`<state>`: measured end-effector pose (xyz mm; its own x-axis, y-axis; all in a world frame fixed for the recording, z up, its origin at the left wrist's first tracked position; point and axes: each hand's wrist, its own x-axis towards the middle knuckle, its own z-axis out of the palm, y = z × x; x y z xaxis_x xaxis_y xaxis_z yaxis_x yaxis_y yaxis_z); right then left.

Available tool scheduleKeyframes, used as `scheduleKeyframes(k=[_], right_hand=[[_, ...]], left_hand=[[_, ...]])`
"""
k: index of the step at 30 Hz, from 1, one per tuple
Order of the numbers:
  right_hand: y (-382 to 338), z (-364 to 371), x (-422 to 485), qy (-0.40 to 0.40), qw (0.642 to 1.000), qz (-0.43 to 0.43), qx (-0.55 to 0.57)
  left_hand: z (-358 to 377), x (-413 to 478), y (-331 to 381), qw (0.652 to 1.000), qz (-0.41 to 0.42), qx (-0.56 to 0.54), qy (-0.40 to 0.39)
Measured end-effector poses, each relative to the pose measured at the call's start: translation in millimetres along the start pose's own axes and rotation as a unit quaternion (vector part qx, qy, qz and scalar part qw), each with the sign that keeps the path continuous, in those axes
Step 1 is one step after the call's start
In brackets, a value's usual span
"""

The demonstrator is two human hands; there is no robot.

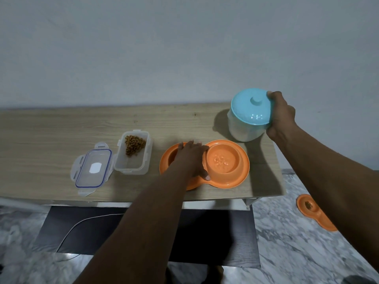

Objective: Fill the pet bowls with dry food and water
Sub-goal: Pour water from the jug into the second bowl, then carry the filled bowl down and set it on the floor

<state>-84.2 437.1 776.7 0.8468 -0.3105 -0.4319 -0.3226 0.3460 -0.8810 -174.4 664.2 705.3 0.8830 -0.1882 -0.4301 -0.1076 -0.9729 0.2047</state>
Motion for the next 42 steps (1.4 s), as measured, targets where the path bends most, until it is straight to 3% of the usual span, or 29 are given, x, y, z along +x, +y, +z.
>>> scheduleKeyframes(k=[11, 14, 16, 18, 20, 24, 33, 42], right_hand=[[-0.7, 23.2, 12.2, -0.018, 0.999, 0.006, -0.026], [13.2, 9.1, 15.2, 0.044, 0.992, -0.026, -0.114], [29.6, -5.1, 9.4, 0.118, 0.972, -0.068, -0.191], [51.0, -21.2, -2.2, 0.137, 0.95, -0.099, -0.261], [77.1, -37.3, -15.5, 0.095, 0.92, -0.133, -0.356], [116.7, -55.8, -33.5, 0.039, 0.846, -0.183, -0.499], [130.0, -55.1, -33.7, -0.016, 0.743, -0.238, -0.625], [128.4, -56.2, -34.7, -0.052, 0.732, -0.219, -0.643]], left_hand=[[-2.8, -0.9, -0.8, 1.0, 0.008, 0.005, 0.001], [-5.7, -3.2, -2.3, 1.0, 0.019, -0.006, -0.014], [-8.0, -8.6, -3.1, 0.999, 0.012, -0.039, -0.007], [-7.6, -16.2, -4.8, 0.998, -0.005, -0.058, 0.038], [-0.8, -24.7, -8.6, 0.988, -0.041, -0.088, 0.123], [22.8, -47.8, -16.1, 0.932, -0.167, -0.182, 0.266], [40.8, -64.3, -21.5, 0.878, -0.312, -0.243, 0.27], [31.0, -57.4, -29.6, 0.837, -0.382, -0.303, 0.25]])
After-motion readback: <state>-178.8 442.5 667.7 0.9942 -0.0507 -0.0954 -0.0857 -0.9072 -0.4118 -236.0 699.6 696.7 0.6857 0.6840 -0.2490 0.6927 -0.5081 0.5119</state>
